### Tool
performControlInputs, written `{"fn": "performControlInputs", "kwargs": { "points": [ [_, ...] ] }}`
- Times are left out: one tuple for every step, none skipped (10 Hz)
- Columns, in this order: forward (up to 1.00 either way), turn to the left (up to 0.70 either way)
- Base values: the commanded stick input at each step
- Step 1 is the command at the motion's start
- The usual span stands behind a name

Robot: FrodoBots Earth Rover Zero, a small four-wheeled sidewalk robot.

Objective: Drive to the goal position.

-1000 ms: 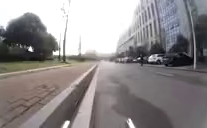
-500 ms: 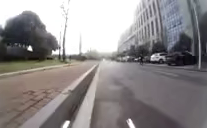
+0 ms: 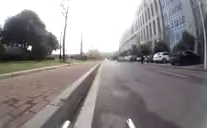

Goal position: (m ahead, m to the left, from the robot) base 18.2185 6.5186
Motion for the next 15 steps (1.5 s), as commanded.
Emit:
{"fn": "performControlInputs", "kwargs": {
  "points": [
    [0.67, -0.12],
    [0.67, -0.13],
    [0.67, -0.13],
    [0.67, -0.13],
    [0.67, -0.13],
    [0.67, -0.13],
    [0.67, -0.13],
    [0.67, -0.12],
    [0.67, -0.06],
    [0.67, -0.01],
    [0.67, 0.0],
    [0.67, 0.0],
    [0.67, -0.03],
    [0.67, -0.1],
    [0.67, -0.12]
  ]
}}
